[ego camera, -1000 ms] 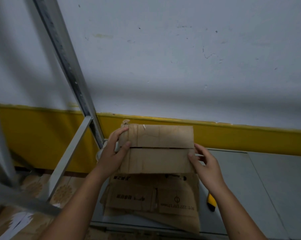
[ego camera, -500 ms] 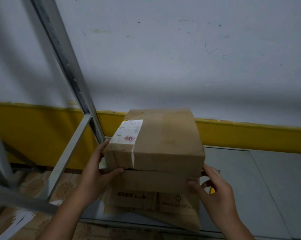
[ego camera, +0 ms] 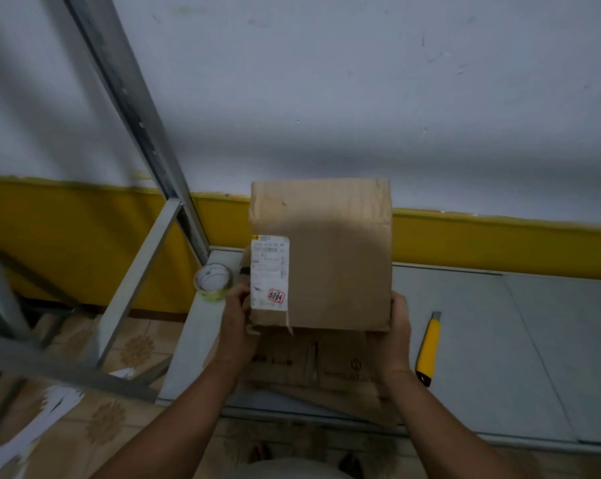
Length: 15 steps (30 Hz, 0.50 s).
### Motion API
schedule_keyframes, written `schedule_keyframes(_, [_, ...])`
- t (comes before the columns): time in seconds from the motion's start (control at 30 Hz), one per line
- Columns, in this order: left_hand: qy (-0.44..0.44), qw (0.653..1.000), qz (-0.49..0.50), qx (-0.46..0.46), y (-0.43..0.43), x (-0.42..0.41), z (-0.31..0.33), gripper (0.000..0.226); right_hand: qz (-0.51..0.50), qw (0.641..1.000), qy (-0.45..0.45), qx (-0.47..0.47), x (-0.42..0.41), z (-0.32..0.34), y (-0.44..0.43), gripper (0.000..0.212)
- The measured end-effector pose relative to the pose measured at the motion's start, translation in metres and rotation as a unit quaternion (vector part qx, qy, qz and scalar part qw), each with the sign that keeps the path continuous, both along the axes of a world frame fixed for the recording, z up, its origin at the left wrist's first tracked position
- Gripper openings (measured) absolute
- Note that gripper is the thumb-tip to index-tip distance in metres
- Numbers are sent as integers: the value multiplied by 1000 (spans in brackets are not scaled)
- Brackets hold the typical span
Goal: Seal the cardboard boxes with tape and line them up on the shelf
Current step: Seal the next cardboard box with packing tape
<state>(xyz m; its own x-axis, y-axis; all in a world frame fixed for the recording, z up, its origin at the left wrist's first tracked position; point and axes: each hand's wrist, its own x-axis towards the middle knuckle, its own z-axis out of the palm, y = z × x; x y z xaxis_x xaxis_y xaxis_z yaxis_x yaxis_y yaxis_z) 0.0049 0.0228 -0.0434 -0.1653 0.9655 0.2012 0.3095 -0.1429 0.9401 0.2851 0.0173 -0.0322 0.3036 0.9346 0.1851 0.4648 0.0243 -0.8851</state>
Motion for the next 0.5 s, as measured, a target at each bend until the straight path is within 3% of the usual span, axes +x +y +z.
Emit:
schedule_keyframes(0.23, [86,995,-48,-33,14,1,-14,37,41,991,10,-123,27,-33,1,54])
schedule_keyframes(0.33, [139,985,-84,-63,15,-15,-21,50,73,989,-14,-125,41,-33,-8,60])
schedule_keyframes(0.43, [108,981,-96,-129,8,-27,-18,52,96,986,20,-135,47,-33,-11,55])
schedule_keyframes(0.5, [38,981,-98,-165,7,-32,-12,38,89,980,107,-145,48,-27,-11,45])
